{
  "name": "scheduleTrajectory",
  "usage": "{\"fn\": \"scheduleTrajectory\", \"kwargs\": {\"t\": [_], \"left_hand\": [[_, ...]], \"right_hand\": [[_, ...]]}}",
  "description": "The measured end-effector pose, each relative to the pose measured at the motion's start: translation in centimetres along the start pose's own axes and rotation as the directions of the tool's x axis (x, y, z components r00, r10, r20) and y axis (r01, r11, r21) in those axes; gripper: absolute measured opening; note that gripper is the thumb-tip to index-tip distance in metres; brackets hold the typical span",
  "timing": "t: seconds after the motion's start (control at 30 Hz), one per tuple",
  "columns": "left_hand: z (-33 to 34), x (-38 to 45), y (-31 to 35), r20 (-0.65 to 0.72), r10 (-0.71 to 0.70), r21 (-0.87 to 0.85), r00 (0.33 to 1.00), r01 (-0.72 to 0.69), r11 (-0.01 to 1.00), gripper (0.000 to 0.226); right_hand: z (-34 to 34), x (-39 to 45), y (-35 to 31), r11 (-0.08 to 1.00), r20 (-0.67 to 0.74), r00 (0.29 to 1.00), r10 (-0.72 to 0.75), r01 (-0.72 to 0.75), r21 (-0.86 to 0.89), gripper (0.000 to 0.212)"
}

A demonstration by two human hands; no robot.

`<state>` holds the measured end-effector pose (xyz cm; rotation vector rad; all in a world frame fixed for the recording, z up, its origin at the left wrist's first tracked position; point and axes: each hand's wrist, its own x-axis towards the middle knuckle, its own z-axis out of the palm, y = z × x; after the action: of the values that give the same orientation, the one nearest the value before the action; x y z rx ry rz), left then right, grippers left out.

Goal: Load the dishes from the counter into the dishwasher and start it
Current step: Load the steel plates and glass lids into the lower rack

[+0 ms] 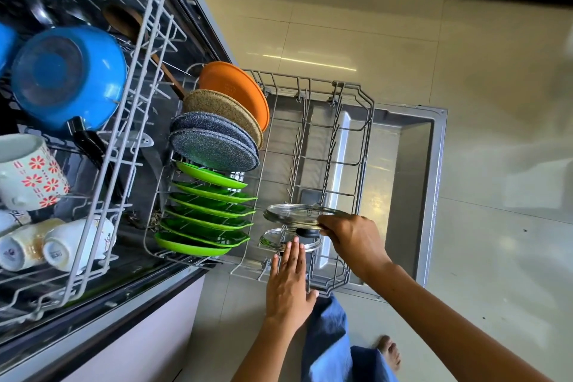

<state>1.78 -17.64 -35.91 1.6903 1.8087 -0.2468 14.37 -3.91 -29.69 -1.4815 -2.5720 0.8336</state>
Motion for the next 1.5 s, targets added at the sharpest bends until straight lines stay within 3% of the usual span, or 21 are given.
{"fn": "scheduleTrajectory", "kwargs": {"t": [0.13, 0.3, 0.47, 0.57, 0.93, 1.13, 1.5], "left_hand": [[0.0, 0.2, -0.1, 0.015, -0.002, -0.001, 1.000, 0.002, 1.000, 0.119], [-0.1, 0.0, -0.1, 0.016, -0.004, -0.001, 1.000, 0.004, 1.000, 0.118], [0.0, 0.0, 0.1, 0.004, -0.009, 0.015, 1.000, 0.008, 1.000, 0.119], [0.3, -0.1, 0.1, -0.042, 0.006, 0.059, 0.999, -0.004, 0.998, 0.117], [0.4, -0.3, 0.3, -0.067, 0.020, 0.126, 0.998, -0.011, 0.992, 0.117], [0.5, -0.3, 0.5, -0.061, 0.003, 0.139, 0.998, 0.006, 0.990, 0.113], [0.7, -0.5, 0.5, -0.076, -0.002, 0.125, 0.997, 0.011, 0.992, 0.115]], "right_hand": [[1.1, 1.0, -1.0, 0.999, 0.037, 0.998, 0.042, -0.043, 0.014, 0.031], [1.5, 1.1, 1.0, 0.986, 0.086, 0.984, 0.156, -0.161, 0.047, 0.009], [2.4, 0.4, 0.7, 0.993, 0.080, 0.990, 0.120, -0.119, -0.018, 0.013], [3.0, 0.4, -0.1, 0.990, 0.173, 0.977, 0.125, -0.111, -0.086, 0.009], [1.7, 2.8, 1.8, 0.986, 0.138, 0.977, 0.163, -0.165, 0.000, 0.013], [0.9, 4.5, 2.7, 0.986, 0.176, 0.970, 0.166, -0.158, -0.062, 0.015], [0.5, -0.1, -0.6, 1.000, -0.075, 0.997, 0.001, -0.002, -0.011, 0.016]]}}
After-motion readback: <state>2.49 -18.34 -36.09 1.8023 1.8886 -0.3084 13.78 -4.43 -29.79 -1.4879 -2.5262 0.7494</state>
